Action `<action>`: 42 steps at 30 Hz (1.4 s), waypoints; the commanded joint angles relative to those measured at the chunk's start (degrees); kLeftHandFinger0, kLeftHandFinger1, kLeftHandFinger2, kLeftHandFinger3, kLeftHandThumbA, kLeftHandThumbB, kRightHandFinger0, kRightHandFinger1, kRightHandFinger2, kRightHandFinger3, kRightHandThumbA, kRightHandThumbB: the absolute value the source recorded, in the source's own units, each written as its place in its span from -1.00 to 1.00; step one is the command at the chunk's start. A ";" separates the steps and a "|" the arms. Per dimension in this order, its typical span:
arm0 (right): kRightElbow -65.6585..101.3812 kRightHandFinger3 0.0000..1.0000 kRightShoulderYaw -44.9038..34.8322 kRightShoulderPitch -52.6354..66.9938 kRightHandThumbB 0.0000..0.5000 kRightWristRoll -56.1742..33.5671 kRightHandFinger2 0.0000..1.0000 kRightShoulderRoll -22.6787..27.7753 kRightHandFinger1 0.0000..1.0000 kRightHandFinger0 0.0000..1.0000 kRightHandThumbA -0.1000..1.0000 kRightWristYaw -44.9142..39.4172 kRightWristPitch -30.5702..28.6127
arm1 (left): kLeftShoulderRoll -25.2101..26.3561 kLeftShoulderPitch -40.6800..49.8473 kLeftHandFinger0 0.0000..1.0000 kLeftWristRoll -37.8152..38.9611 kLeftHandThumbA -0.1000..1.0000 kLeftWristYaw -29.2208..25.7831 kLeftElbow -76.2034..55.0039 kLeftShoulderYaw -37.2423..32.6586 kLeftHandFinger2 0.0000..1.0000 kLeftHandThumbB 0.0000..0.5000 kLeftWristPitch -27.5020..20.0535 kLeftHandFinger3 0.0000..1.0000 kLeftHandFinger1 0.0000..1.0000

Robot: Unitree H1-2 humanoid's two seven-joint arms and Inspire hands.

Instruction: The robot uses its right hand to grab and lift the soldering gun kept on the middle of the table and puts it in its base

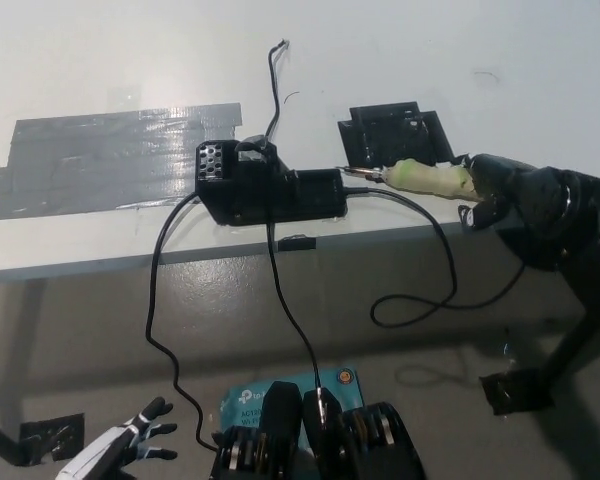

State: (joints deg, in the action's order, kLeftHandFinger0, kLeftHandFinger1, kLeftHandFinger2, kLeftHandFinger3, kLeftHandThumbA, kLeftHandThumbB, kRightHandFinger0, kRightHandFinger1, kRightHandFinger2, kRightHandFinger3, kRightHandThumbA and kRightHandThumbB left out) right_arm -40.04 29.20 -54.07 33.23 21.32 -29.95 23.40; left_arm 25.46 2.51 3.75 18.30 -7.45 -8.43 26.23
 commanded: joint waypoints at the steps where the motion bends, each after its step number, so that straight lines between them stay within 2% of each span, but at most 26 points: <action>1: -2.08 1.00 1.03 -0.92 0.50 0.01 1.00 0.80 1.00 0.32 -0.40 -4.01 1.36 | 1.09 -0.57 1.00 0.67 1.00 1.14 -0.98 -0.09 0.88 -0.05 0.70 1.00 0.61; 5: -1.64 1.00 2.17 -0.42 0.52 2.28 1.00 0.43 1.00 0.99 -0.44 -1.02 1.89 | 1.48 -0.93 1.00 0.80 1.00 1.87 -1.08 -0.44 0.85 -0.10 0.70 1.00 0.66; 7: -1.38 1.00 2.23 -0.39 0.52 2.81 1.00 0.53 1.00 1.00 -0.45 -0.56 2.17 | 1.47 -1.32 1.00 0.78 1.00 1.99 -0.99 -0.53 0.85 -0.10 0.70 1.00 0.66; 9: -1.02 1.00 3.85 -0.19 0.69 4.89 1.00 0.66 1.00 0.71 -0.37 0.58 1.49 | 1.41 -1.53 1.00 1.20 1.00 2.40 -0.74 -0.44 0.82 -0.01 0.70 1.00 0.58; 10: -1.43 1.00 4.27 0.20 0.78 5.84 1.00 0.58 1.00 0.76 -0.39 3.24 -0.13 | 1.29 -1.71 1.00 1.27 1.00 2.49 -0.58 -0.51 0.81 0.11 0.70 1.00 0.57; 11: -1.24 1.00 3.74 0.85 0.85 5.68 1.00 0.53 0.86 0.23 -0.46 5.69 -1.65 | 1.37 -1.90 1.00 1.36 1.00 2.75 -0.40 -0.55 0.80 0.18 0.70 1.00 0.59; 12: -0.95 1.00 3.54 1.03 0.86 5.54 1.00 0.70 0.62 0.00 -0.44 6.25 -1.99 | 1.33 -2.07 1.00 1.39 1.00 2.84 -0.35 -0.62 0.80 0.19 0.70 1.00 0.59; 13: -0.85 1.00 3.02 1.72 0.78 5.44 0.49 0.54 -0.05 -0.55 -0.44 8.16 -3.04 | 1.38 -2.12 1.00 1.41 1.00 2.98 -0.30 -0.66 0.80 0.17 0.70 1.00 0.59; 14: -0.68 1.00 2.89 1.69 0.81 5.50 0.43 0.77 0.00 -0.57 -0.44 8.19 -3.05 | 1.29 -2.44 1.00 1.39 1.00 3.00 -0.20 -0.78 0.80 0.17 0.70 1.00 0.60; 15: -0.11 1.00 3.27 2.44 0.75 6.32 0.04 0.67 -0.46 -0.98 -0.40 9.58 -3.31 | 1.21 -2.63 1.00 1.36 1.00 2.98 -0.08 -0.85 0.80 0.23 0.70 1.00 0.59; 16: 1.10 1.00 3.68 3.35 0.74 7.28 0.00 0.87 -0.58 -1.00 -0.39 11.17 -3.89 | 1.17 -2.79 1.00 1.44 1.00 3.05 -0.05 -0.95 0.80 0.29 0.70 1.00 0.59; 18: 1.39 1.00 4.45 3.73 0.69 8.35 0.22 0.89 -0.39 -0.92 -0.39 11.32 -3.71 | 1.08 -3.01 1.00 1.83 1.00 3.50 0.02 -0.98 0.81 0.25 0.70 1.00 0.59; 20: 0.34 1.00 4.32 3.85 0.65 8.21 0.14 0.14 -0.41 -0.86 -0.45 11.57 -3.54 | 1.19 -3.27 1.00 1.58 1.00 3.93 0.14 -1.13 0.80 0.30 0.70 1.00 0.60; 22: -0.71 1.00 4.21 4.32 0.65 8.22 -0.19 -0.62 -0.83 -1.00 -0.60 13.68 -4.93 | 1.43 -3.37 1.00 1.36 1.00 4.19 -0.11 -1.36 0.81 0.26 0.70 1.00 0.61; 24: -0.91 1.00 4.19 4.72 0.59 8.46 -0.34 -1.06 -1.00 -1.00 -0.67 14.80 -5.56 | 1.47 -3.32 1.00 1.60 1.00 4.56 -0.18 -1.28 0.81 0.31 0.70 1.00 0.64; 26: 0.06 1.00 4.39 5.17 0.42 9.00 -0.41 -1.12 -1.00 -1.00 -0.76 14.87 -5.25 | 1.46 -3.34 1.00 1.55 1.00 4.90 -0.09 -1.22 0.80 0.32 0.70 1.00 0.64; 27: 0.38 1.00 5.62 5.86 -0.32 10.53 -0.44 -1.00 -0.98 -1.00 -0.99 16.13 -6.20 | 1.44 -3.30 1.00 1.60 1.00 5.18 -0.05 -1.17 0.81 0.36 0.70 1.00 0.64; 29: 0.73 1.00 7.74 5.87 -0.97 12.32 -0.26 -0.64 -0.71 -0.93 -1.00 14.49 -6.06 | 1.46 -3.32 1.00 1.56 1.00 5.51 -0.07 -1.18 0.83 0.41 0.70 1.00 0.66; 32: 0.67 0.91 8.23 6.25 -0.94 12.19 -0.17 -0.75 -0.38 -0.90 -1.00 13.55 -5.64 | 1.61 -3.36 1.00 1.48 1.00 5.73 -0.19 -1.35 0.86 0.47 0.70 1.00 0.71; 33: 0.48 0.65 8.62 6.37 -0.99 12.35 -0.06 -0.78 -0.17 -0.88 -1.00 12.91 -5.44 | 1.54 -3.36 1.00 1.59 1.00 5.67 -0.11 -1.33 0.87 0.48 0.70 1.00 0.71; 34: 0.45 0.42 8.88 6.40 -0.76 12.50 0.01 -0.80 -0.02 -0.89 -1.00 12.29 -5.19 | 1.53 -3.40 1.00 1.49 1.00 5.69 -0.01 -1.36 0.86 0.54 0.70 1.00 0.69; 37: 1.43 0.11 9.14 7.29 -0.72 12.17 0.18 -0.42 0.19 -0.80 -0.75 9.85 -4.38 | 1.63 -3.48 1.00 1.23 1.00 6.13 0.12 -1.58 0.83 0.61 0.70 1.00 0.61; 38: 1.76 0.14 9.29 7.19 -0.83 12.12 0.22 -0.47 0.18 -0.83 -0.47 8.28 -3.29 | 1.70 -3.62 1.00 1.53 1.00 6.28 0.11 -1.51 0.81 0.64 0.70 1.00 0.59; 39: 1.60 0.24 9.22 7.05 -0.79 11.66 0.38 -0.50 0.26 -0.75 -0.41 6.95 -2.84 | 1.85 -3.79 1.00 1.82 1.00 6.63 0.17 -1.56 0.83 0.70 0.70 1.00 0.60; 41: 1.44 0.39 9.27 6.98 -0.91 11.34 0.46 -0.54 0.31 -0.69 -0.71 5.74 -2.50 | 2.01 -3.93 1.00 2.60 1.00 7.19 0.33 -1.48 0.87 0.78 0.70 1.00 0.68; 42: 0.19 0.62 9.55 6.53 -0.76 10.83 0.52 -0.70 0.32 -0.66 -0.97 3.55 -2.27 | 2.15 -3.98 1.00 2.76 1.00 7.24 0.07 -1.49 0.87 0.79 0.70 1.00 0.65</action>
State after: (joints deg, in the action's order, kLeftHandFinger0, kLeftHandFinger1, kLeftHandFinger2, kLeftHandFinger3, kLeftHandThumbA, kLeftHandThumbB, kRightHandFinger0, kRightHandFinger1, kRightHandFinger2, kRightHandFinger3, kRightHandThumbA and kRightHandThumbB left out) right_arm -38.17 36.59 -50.43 45.92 21.00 -13.80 19.86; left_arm 25.46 -0.43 4.79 23.64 -6.78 -9.77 26.22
